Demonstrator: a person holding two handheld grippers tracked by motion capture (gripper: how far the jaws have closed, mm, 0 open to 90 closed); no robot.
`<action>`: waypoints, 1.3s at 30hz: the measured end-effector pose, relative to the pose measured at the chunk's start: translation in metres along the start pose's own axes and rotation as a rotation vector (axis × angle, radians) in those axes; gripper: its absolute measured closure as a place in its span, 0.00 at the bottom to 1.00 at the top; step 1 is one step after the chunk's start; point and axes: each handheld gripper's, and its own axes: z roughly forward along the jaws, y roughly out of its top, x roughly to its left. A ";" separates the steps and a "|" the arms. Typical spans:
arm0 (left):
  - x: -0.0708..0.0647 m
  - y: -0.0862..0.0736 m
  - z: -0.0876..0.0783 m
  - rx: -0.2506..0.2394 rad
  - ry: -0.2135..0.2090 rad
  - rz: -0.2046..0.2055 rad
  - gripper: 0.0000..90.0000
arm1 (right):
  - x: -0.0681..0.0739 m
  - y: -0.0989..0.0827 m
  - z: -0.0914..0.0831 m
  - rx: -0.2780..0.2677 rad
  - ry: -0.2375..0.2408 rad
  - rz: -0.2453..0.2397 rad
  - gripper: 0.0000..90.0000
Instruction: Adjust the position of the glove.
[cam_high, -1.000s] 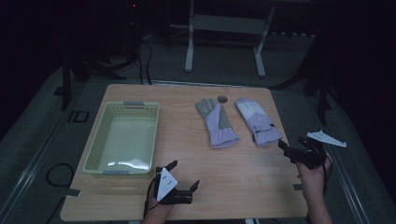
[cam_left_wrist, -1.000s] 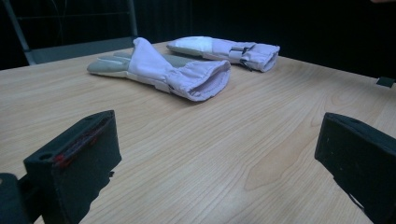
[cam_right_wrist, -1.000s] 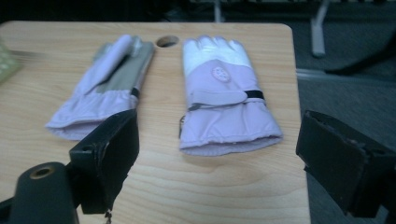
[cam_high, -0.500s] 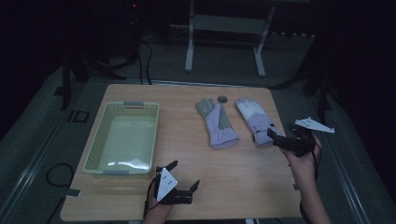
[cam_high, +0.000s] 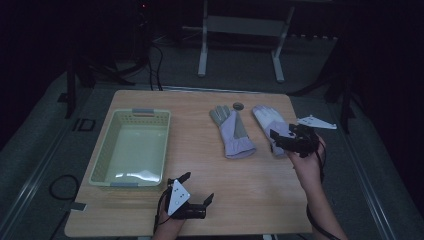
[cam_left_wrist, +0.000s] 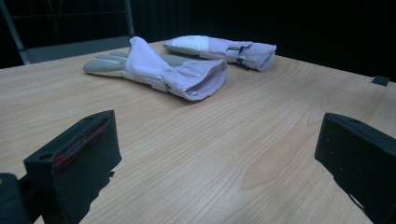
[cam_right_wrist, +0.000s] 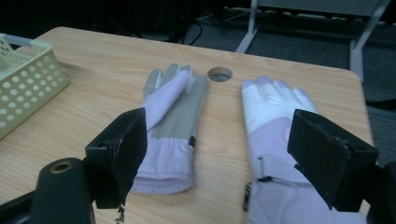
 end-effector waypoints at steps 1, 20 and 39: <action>0.000 0.000 0.000 0.000 0.000 -0.002 0.00 | 0.002 0.001 0.003 0.002 0.007 -0.002 0.24; 0.000 0.000 0.000 -0.002 -0.003 0.000 0.00 | 0.044 0.001 0.074 0.124 0.099 -0.040 0.34; -0.001 0.000 0.000 -0.002 -0.011 0.005 0.00 | 0.052 -0.006 0.155 0.239 0.046 -0.027 0.35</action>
